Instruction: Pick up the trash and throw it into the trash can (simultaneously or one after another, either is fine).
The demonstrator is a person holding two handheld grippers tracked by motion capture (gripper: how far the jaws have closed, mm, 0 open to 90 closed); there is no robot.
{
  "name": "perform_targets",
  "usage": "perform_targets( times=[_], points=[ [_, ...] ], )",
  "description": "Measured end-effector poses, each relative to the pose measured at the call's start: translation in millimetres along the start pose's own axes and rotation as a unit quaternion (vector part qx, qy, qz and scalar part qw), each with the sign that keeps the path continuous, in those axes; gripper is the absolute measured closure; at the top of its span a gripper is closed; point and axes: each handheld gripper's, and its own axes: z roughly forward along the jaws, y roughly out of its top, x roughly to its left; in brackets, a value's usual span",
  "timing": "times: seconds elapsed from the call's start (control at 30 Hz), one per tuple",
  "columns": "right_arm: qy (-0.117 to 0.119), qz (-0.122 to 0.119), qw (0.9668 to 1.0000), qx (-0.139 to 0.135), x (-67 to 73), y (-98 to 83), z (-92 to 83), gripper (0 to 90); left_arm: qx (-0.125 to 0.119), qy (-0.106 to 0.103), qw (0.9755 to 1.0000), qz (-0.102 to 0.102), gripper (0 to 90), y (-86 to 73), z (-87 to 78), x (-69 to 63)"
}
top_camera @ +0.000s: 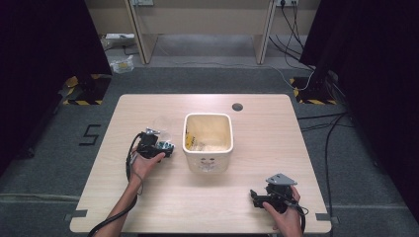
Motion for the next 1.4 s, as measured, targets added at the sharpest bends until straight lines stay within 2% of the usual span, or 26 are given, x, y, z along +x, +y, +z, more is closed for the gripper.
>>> perform_targets(
  times=[0.07, 0.1, 0.2, 0.27, 0.33, 0.67, 0.9, 1.17, 1.37, 1.4],
  points=[
    [0.000, 0.000, 1.0000, 0.000, 0.0, 0.0, 0.0, 4.1, -0.005, -0.008, 1.0000, 0.001, 24.0, -0.6, -0.7, -0.8],
    [0.000, 0.000, 1.0000, 0.000, 0.0, 0.0, 0.0, 4.1, -0.007, -0.015, 0.9999, 0.003, 24.0, -0.8, -1.5, -1.7],
    [0.000, 0.000, 1.0000, 0.000, 0.0, 0.0, 0.0, 4.1, -0.012, -0.027, 0.9994, 0.015, 36.3, -1.3, -3.1, -4.5],
    [0.000, 0.000, 1.0000, 0.000, 0.0, 0.0, -0.1, 4.1, -0.014, -0.030, 0.9992, 0.020, 42.3, -2.6, -3.9, -5.4],
    [0.000, 0.000, 1.0000, 0.000, 0.0, 0.0, 0.0, 4.1, -0.018, -0.030, 0.9991, 0.024, 44.4, -5.2, -5.5, -5.8],
    [0.000, 0.000, 1.0000, 0.000, 0.0, 0.0, 0.0, 4.1, -0.016, -0.042, 0.9984, 0.035, 48.3, -11.6, -13.0, -1.7],
    [0.000, 0.000, 1.0000, 0.000, 0.0, 0.1, 0.0, 4.1, -0.018, -0.049, 0.9976, 0.045, 48.5, -10.3, -19.0, -4.3],
    [0.000, 0.000, 1.0000, 0.000, 0.0, 0.0, 0.0, 4.1, -0.029, -0.064, 0.9959, 0.058, 48.8, -3.1, -35.7, -8.4],
    [0.000, 0.000, 1.0000, 0.000, 0.0, 0.0, 0.0, 4.1, -0.037, -0.076, 0.9937, 0.073, 48.8, 2.8, -52.4, -13.2],
    [0.000, 0.000, 1.0000, 0.000, 0.0, 0.0, 0.0, 4.1, -0.040, -0.085, 0.9928, 0.075, 48.8, 5.1, -57.9, -14.9]
  ],
)
